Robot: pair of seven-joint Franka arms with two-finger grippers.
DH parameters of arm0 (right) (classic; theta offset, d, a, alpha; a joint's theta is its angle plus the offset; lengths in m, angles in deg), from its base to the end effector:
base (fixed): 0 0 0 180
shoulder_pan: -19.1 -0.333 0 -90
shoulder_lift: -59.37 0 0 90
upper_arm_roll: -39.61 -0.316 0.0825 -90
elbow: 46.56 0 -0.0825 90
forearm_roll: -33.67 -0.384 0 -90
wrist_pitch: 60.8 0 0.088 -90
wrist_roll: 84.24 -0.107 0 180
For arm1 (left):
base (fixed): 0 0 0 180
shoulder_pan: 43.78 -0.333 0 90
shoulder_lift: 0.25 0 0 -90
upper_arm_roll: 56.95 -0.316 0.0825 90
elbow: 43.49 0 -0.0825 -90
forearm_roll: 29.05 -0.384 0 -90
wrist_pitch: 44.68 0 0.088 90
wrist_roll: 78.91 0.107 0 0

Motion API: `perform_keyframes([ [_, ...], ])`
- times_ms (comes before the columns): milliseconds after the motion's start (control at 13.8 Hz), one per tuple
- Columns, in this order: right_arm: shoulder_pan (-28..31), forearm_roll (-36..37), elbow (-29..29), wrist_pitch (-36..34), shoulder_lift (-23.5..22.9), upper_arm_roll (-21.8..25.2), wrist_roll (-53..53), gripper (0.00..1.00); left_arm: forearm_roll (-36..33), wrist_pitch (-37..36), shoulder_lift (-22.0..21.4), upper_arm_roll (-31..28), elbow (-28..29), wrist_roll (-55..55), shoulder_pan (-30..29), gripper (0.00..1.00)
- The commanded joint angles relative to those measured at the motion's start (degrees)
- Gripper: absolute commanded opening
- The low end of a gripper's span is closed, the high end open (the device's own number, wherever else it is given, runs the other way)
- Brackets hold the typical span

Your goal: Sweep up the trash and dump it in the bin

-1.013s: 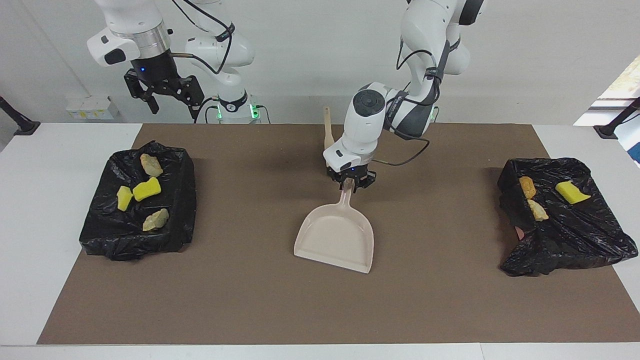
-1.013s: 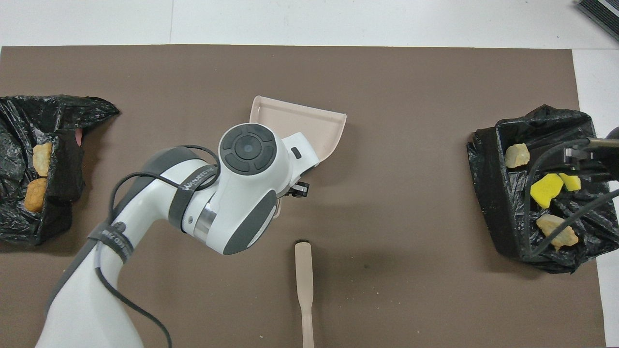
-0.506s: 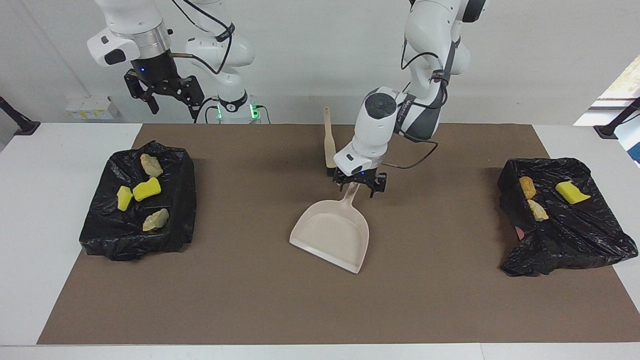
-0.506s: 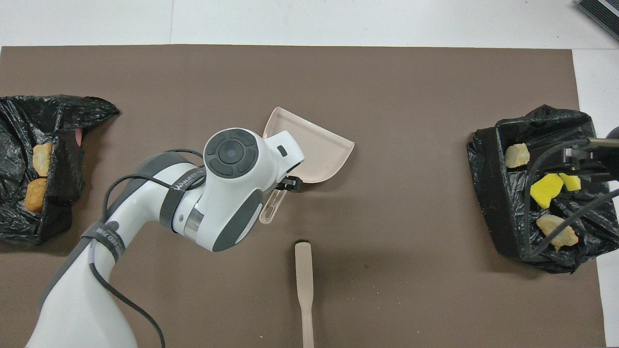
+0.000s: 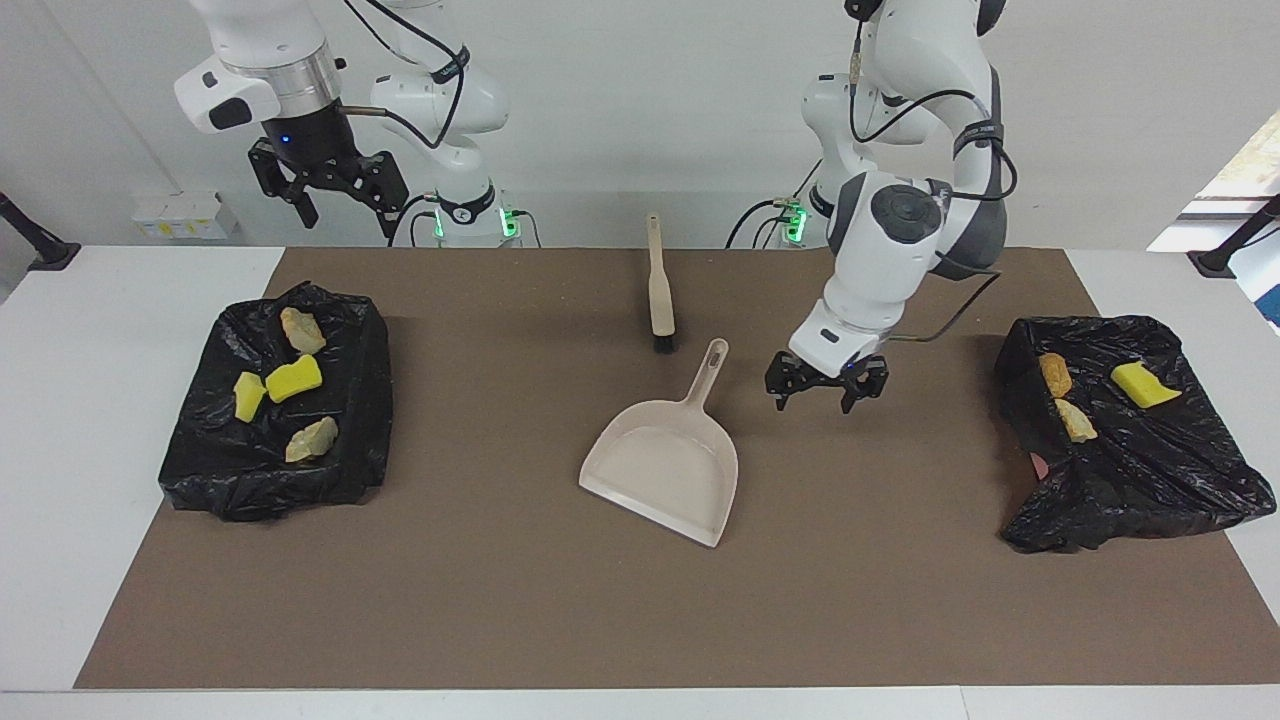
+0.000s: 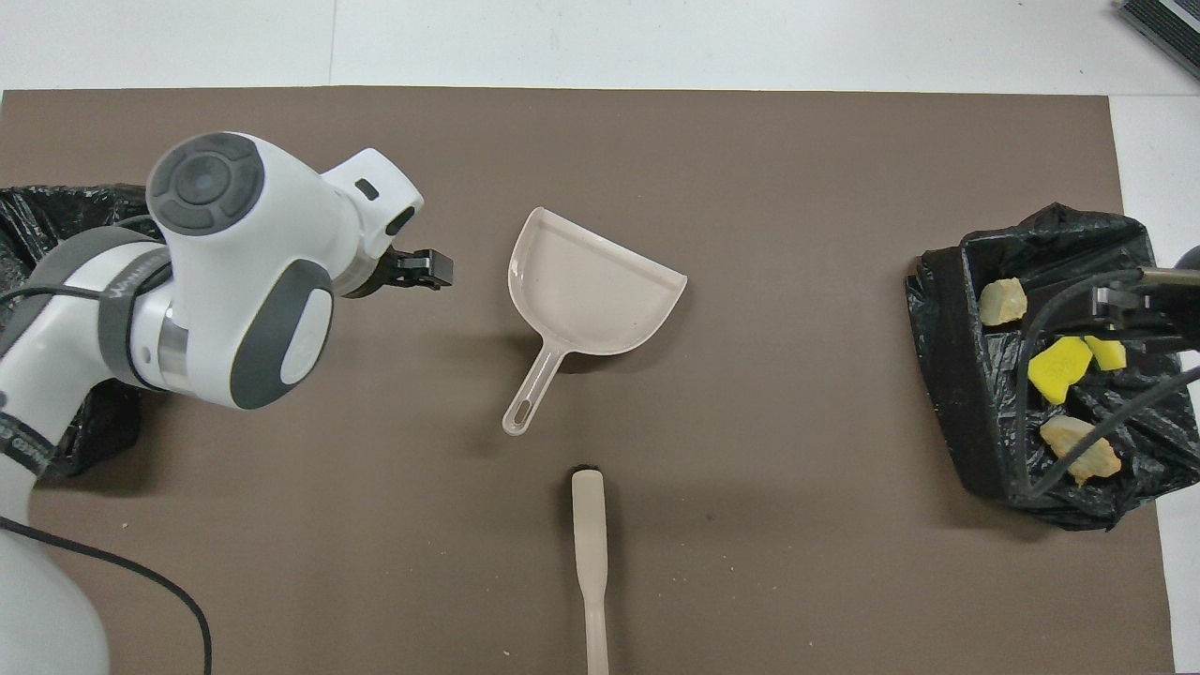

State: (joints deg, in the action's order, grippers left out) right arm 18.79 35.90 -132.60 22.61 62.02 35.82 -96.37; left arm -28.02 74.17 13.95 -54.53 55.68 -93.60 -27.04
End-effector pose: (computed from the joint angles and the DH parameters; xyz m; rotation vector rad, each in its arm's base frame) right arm 0.5267 0.0342 0.6717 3.0922 -0.2241 0.0095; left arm 0.6054 -0.2092 0.4446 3.0839 -0.1054 0.1297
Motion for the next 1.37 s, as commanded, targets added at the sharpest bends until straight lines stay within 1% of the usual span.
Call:
perform_keyframes([
  [0, 0.49, -1.17, -0.80, 0.36, 0.51, 0.18, 0.96, 1.00, -1.21, -4.05, -0.32, 0.48, -3.45, 5.25, -4.85, 1.00],
  [145, 0.49, -1.17, -0.80, 0.36, 0.51, 0.18, 0.79, 1.00, -0.77, -7.39, -1.89, 0.48, -4.69, 10.89, -8.72, 1.00],
  [434, 0.49, -1.17, -0.80, 0.36, 0.51, 0.18, 0.96, 1.00, -0.85, -12.67, -6.46, 0.48, -4.60, 13.10, -12.77, 1.00],
  [651, 0.49, -1.17, -0.80, 0.36, 0.51, 0.18, 0.96, 1.00, -1.21, -18.37, -9.01, 0.05, -5.56, 16.54, -13.13, 1.00],
  [796, 0.49, -1.17, -0.71, 0.36, 0.51, 0.18, 0.79, 1.00, -1.21, -24.60, -9.20, 0.04, -9.06, 16.62, -13.05, 1.00],
  [868, 0.49, -1.17, -0.80, 0.36, 0.51, 0.18, 0.79, 1.00, -0.77, -26.20, -9.20, 0.04, -10.30, 16.54, -13.05, 1.00],
  [1302, 0.49, -1.17, -0.80, 0.27, 0.51, 0.18, 0.96, 1.00, 0.02, -27.09, -10.43, 0.13, -9.61, 14.34, -12.61, 1.00],
])
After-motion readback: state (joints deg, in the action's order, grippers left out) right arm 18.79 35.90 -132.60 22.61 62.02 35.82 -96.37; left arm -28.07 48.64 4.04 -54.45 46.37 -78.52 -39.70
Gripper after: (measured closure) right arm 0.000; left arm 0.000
